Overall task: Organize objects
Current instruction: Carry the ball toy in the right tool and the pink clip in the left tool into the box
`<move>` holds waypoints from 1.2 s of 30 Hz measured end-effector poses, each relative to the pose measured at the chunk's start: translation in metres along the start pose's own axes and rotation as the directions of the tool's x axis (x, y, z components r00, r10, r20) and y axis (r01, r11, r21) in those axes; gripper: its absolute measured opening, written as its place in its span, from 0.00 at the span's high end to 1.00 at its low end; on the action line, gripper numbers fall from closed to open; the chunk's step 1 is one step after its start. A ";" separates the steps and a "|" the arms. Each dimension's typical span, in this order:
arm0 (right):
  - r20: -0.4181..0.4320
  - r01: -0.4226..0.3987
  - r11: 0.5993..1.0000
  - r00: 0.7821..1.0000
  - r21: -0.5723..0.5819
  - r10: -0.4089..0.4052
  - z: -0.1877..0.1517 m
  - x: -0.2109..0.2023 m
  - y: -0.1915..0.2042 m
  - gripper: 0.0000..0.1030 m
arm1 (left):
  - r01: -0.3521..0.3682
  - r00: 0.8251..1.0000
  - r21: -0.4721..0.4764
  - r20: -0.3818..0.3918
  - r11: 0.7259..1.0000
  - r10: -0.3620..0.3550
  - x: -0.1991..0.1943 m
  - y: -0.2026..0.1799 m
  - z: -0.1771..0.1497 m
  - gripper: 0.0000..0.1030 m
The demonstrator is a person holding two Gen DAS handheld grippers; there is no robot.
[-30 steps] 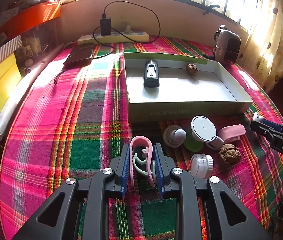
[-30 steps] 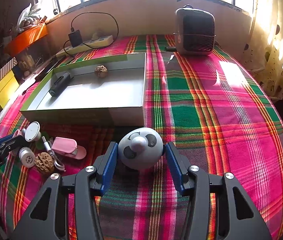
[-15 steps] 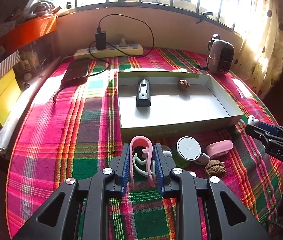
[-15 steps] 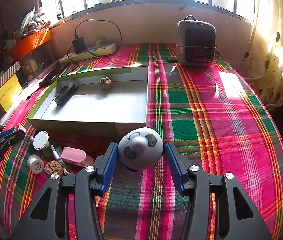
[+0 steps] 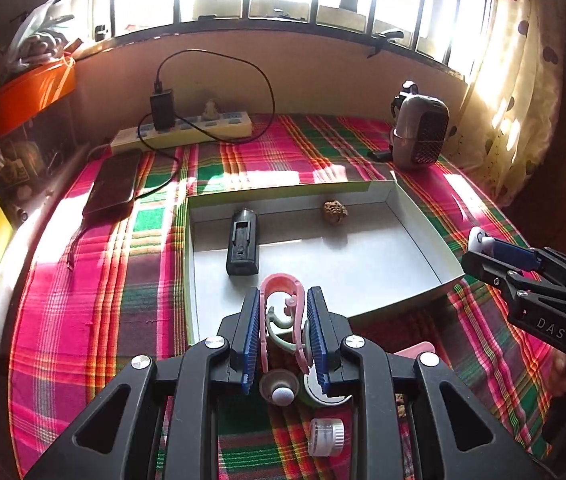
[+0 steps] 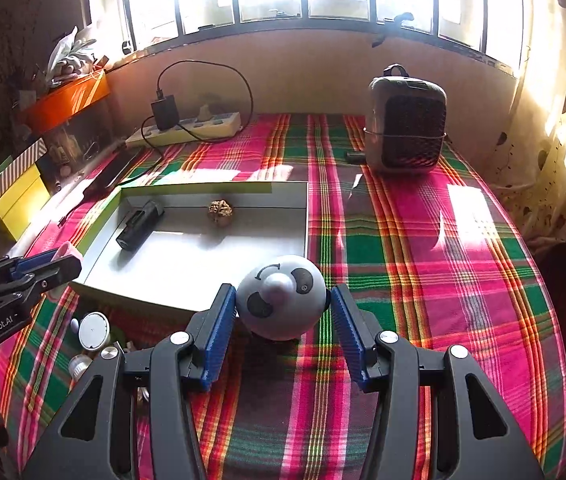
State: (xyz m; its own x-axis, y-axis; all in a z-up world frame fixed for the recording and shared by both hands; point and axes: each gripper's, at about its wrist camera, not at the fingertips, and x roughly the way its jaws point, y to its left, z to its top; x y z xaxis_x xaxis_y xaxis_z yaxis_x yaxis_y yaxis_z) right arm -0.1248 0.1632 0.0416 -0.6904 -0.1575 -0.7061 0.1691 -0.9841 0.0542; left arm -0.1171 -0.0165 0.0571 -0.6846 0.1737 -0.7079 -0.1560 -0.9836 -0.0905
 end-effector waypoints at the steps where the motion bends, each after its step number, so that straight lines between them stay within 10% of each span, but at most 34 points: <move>1: 0.000 -0.002 1.000 1.000 -0.004 0.002 0.003 0.002 0.001 0.51 | 0.001 1.000 0.001 -0.004 1.000 -0.001 0.003 -0.001 0.003 0.79; 36: -0.108 0.001 0.995 0.994 -0.101 -0.012 0.066 0.109 0.017 0.51 | 0.028 0.993 0.037 -0.112 0.999 -0.024 0.111 -0.005 0.062 0.79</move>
State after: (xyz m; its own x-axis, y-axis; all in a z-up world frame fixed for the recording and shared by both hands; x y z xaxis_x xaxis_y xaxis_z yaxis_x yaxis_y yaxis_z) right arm -0.2435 0.1240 0.0117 -0.6125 -0.1363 -0.7786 0.2386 -0.9710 -0.0177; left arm -0.2364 0.0107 0.0231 -0.5969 0.1909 -0.7793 -0.2019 -0.9758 -0.0844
